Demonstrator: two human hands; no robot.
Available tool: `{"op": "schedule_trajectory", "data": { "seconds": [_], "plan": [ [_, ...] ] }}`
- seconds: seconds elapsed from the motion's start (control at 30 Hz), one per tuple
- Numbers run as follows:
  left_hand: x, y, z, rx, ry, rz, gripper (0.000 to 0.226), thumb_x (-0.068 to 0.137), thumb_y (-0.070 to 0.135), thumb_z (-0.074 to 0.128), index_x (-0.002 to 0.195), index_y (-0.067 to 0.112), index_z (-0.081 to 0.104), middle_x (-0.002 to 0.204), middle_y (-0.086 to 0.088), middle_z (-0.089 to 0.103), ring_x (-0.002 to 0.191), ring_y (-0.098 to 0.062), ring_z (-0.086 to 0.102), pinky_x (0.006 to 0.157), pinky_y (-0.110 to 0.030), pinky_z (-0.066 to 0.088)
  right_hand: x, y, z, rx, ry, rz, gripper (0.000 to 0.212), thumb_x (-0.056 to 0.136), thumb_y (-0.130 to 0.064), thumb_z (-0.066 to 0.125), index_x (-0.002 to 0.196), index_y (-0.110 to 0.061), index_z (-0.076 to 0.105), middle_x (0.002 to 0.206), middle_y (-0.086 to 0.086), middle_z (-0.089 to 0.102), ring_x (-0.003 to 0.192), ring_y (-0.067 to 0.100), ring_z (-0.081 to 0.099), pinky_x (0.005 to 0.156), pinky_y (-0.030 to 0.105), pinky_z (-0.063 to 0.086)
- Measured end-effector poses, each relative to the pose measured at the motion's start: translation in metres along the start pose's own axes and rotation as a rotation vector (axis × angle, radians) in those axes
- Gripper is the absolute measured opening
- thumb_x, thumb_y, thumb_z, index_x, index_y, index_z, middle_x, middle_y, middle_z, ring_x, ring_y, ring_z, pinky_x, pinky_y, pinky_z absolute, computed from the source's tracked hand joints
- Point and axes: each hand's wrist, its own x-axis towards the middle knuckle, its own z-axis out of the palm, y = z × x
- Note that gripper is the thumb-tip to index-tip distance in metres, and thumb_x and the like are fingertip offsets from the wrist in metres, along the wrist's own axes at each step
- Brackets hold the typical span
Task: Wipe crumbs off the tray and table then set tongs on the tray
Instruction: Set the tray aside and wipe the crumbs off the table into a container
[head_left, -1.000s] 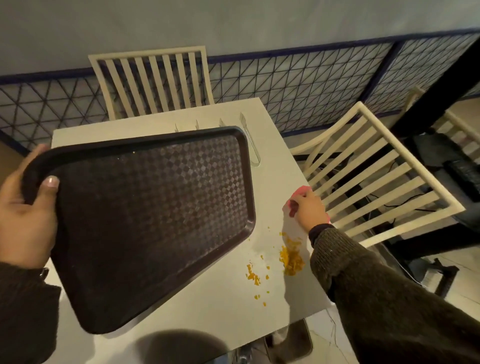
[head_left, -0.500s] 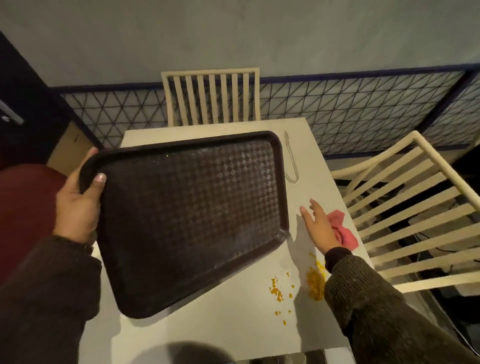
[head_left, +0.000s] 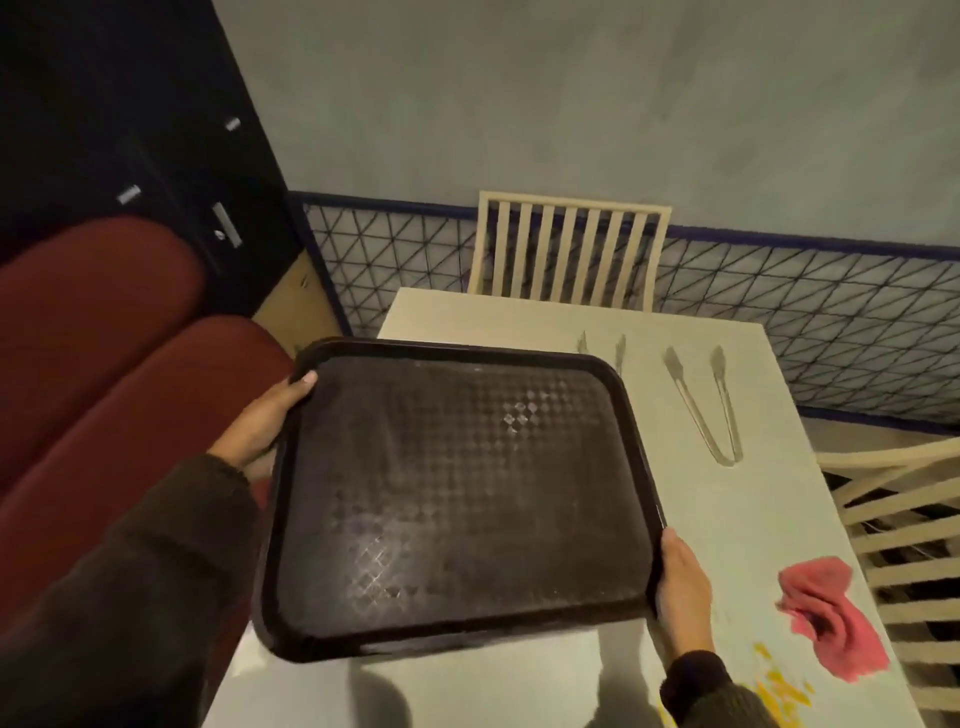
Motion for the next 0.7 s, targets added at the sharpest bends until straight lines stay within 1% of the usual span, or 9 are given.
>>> {"op": "schedule_trajectory", "data": {
  "seconds": [0.03, 0.07, 0.13, 0.2, 0.27, 0.37, 0.5, 0.6, 0.7],
  "plan": [
    [0.009, 0.004, 0.001, 0.053, -0.031, -0.046, 0.027, 0.104, 0.024, 0.041, 0.110, 0.010, 0.063, 0.082, -0.002, 0.079, 0.072, -0.014, 0.076, 0.063, -0.027, 0.063, 0.005, 0.006, 0.010, 0.043, 0.013, -0.009, 0.051, 0.080, -0.059, 0.044, 0.089, -0.015, 0.067, 0.110, 0.021, 0.066, 0.092, 0.030, 0.062, 0.092, 0.053, 0.047],
    [0.022, 0.006, 0.000, 0.149, -0.046, -0.068, 0.028, 0.103, 0.026, 0.043, 0.108, 0.009, 0.065, 0.085, -0.004, 0.079, 0.075, -0.017, 0.077, 0.067, -0.029, 0.064, 0.010, 0.008, 0.021, 0.043, 0.031, 0.032, 0.045, 0.087, -0.052, 0.044, 0.090, -0.014, 0.067, 0.107, 0.020, 0.066, 0.092, 0.031, 0.062, 0.092, 0.055, 0.047],
    [0.053, 0.004, -0.009, 0.297, -0.043, -0.112, 0.034, 0.099, 0.029, 0.052, 0.115, 0.002, 0.066, 0.099, -0.013, 0.075, 0.094, -0.029, 0.073, 0.092, -0.041, 0.058, 0.029, 0.003, 0.048, 0.061, 0.076, 0.053, 0.039, 0.093, -0.045, 0.043, 0.087, -0.015, 0.066, 0.101, 0.016, 0.066, 0.091, 0.033, 0.061, 0.093, 0.057, 0.048],
    [0.084, -0.005, -0.018, 0.331, -0.011, -0.106, 0.032, 0.096, 0.026, 0.058, 0.117, 0.002, 0.066, 0.113, -0.017, 0.071, 0.105, -0.032, 0.067, 0.105, -0.047, 0.048, 0.050, -0.012, 0.077, 0.068, 0.134, 0.042, 0.038, 0.096, -0.042, 0.041, 0.085, -0.014, 0.064, 0.098, 0.016, 0.064, 0.089, 0.030, 0.060, 0.092, 0.054, 0.049],
    [0.107, -0.014, -0.020, 0.319, 0.025, -0.069, 0.024, 0.099, 0.017, 0.055, 0.119, 0.007, 0.063, 0.122, -0.014, 0.066, 0.109, -0.029, 0.063, 0.107, -0.043, 0.044, 0.075, -0.026, 0.105, 0.078, 0.174, 0.008, 0.037, 0.098, -0.038, 0.039, 0.086, -0.010, 0.060, 0.099, 0.019, 0.062, 0.086, 0.027, 0.057, 0.085, 0.047, 0.050],
    [0.147, -0.032, -0.017, 0.231, 0.155, 0.006, 0.039, 0.101, 0.005, 0.046, 0.141, 0.003, 0.048, 0.130, -0.008, 0.056, 0.121, -0.023, 0.053, 0.107, -0.038, 0.040, 0.114, -0.046, 0.143, 0.068, 0.186, -0.026, 0.036, 0.100, -0.034, 0.037, 0.093, -0.005, 0.058, 0.089, 0.015, 0.059, 0.080, 0.024, 0.055, 0.070, 0.036, 0.048],
    [0.206, -0.044, -0.005, 0.224, 0.303, -0.002, 0.042, 0.101, 0.000, 0.040, 0.141, 0.003, 0.049, 0.137, -0.021, 0.056, 0.130, -0.036, 0.051, 0.112, -0.044, 0.040, 0.160, -0.056, 0.182, -0.006, 0.196, -0.051, 0.032, 0.099, -0.034, 0.039, 0.085, -0.014, 0.059, 0.096, 0.018, 0.061, 0.089, 0.030, 0.058, 0.084, 0.044, 0.050],
    [0.235, -0.049, -0.005, 0.287, 0.394, -0.022, 0.043, 0.100, -0.006, 0.034, 0.140, -0.004, 0.048, 0.138, -0.027, 0.053, 0.129, -0.041, 0.048, 0.108, -0.040, 0.037, 0.181, -0.050, 0.206, -0.160, 0.177, -0.112, 0.033, 0.101, -0.029, 0.033, 0.093, -0.008, 0.057, 0.096, 0.014, 0.060, 0.094, 0.031, 0.057, 0.085, 0.042, 0.047],
    [0.256, -0.055, -0.011, 0.305, 0.414, -0.035, 0.043, 0.100, -0.007, 0.032, 0.140, -0.007, 0.047, 0.140, -0.030, 0.051, 0.130, -0.043, 0.046, 0.107, -0.038, 0.036, 0.188, -0.038, 0.221, -0.359, 0.166, -0.172, 0.034, 0.101, -0.024, 0.031, 0.100, -0.002, 0.057, 0.097, 0.017, 0.061, 0.094, 0.032, 0.058, 0.089, 0.046, 0.048]
  ]
}}
